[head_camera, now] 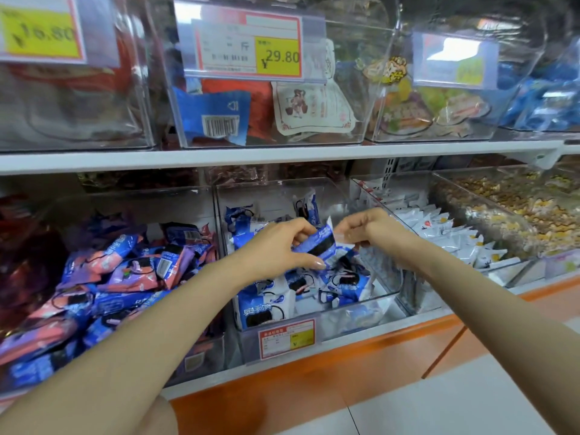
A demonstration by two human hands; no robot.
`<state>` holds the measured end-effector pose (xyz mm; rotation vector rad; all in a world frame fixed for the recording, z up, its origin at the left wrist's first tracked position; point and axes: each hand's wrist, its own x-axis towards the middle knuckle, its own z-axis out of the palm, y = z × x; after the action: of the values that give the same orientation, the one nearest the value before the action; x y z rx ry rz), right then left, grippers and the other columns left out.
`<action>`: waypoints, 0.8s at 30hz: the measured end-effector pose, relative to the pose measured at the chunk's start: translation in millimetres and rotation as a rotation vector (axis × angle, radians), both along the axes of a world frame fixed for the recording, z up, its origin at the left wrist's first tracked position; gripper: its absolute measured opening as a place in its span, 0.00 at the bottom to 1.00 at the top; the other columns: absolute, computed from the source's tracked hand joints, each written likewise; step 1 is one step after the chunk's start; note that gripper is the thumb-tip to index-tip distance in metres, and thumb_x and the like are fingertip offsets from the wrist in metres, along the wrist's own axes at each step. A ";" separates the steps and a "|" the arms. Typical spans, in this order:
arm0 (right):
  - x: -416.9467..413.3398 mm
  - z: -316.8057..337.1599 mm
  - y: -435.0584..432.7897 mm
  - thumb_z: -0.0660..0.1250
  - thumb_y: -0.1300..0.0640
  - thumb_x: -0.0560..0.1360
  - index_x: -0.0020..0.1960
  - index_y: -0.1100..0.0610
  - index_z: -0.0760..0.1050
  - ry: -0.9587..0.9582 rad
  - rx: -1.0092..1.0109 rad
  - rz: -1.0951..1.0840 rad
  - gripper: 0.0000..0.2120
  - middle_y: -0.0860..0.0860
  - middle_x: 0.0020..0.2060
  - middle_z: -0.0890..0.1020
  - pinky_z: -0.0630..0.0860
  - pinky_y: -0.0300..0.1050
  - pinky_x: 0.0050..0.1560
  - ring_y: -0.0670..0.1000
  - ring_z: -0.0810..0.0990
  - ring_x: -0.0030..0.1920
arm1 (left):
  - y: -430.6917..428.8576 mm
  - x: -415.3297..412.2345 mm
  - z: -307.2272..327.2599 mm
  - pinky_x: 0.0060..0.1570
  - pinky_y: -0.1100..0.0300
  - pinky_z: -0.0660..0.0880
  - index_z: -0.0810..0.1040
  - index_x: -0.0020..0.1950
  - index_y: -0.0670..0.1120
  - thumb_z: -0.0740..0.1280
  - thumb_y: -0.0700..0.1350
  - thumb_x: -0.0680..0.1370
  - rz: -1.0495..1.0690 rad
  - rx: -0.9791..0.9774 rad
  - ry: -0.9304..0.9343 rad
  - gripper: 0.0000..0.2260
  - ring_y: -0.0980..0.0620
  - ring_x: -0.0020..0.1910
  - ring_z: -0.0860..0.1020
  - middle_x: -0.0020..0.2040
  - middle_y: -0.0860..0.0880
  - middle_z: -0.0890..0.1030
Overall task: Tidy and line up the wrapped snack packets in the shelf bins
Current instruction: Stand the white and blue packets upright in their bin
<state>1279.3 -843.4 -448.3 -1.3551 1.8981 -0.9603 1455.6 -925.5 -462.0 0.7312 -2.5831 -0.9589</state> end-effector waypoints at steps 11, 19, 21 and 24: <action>11.7 2.6 22.3 0.65 0.47 0.71 0.55 0.61 0.77 -0.633 0.156 0.062 0.20 0.62 0.46 0.84 0.80 0.38 0.37 0.50 0.83 0.36 | 13.6 -4.9 1.5 0.40 0.61 0.60 0.69 0.53 0.49 0.73 0.41 0.70 0.057 -0.445 0.206 0.17 0.57 0.50 0.66 0.50 0.56 0.68; 4.2 -9.7 24.0 0.68 0.68 0.72 0.51 0.57 0.76 -0.494 -0.066 -0.022 0.11 0.58 0.47 0.82 0.79 0.44 0.47 0.53 0.81 0.42 | 5.1 7.1 12.0 0.44 0.60 0.78 0.70 0.61 0.43 0.66 0.44 0.78 0.186 0.373 0.316 0.14 0.54 0.42 0.79 0.49 0.47 0.80; 7.9 -10.2 23.6 0.68 0.69 0.71 0.51 0.58 0.75 -0.458 -0.095 -0.013 0.11 0.58 0.46 0.82 0.80 0.43 0.45 0.52 0.82 0.41 | 4.9 5.7 8.9 0.48 0.58 0.78 0.73 0.57 0.46 0.71 0.45 0.74 0.155 0.298 0.242 0.14 0.53 0.44 0.79 0.48 0.47 0.81; 12.9 -9.2 23.4 0.68 0.64 0.73 0.58 0.58 0.75 -0.414 -0.104 0.050 0.13 0.56 0.46 0.83 0.80 0.40 0.44 0.50 0.82 0.43 | 2.2 4.8 8.7 0.50 0.56 0.78 0.76 0.51 0.47 0.74 0.40 0.71 0.157 0.233 0.260 0.11 0.54 0.42 0.78 0.46 0.48 0.81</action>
<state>1292.3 -820.0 -457.5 -1.1457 1.5145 -1.2210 1460.4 -923.3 -453.3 0.7962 -2.1814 -1.2273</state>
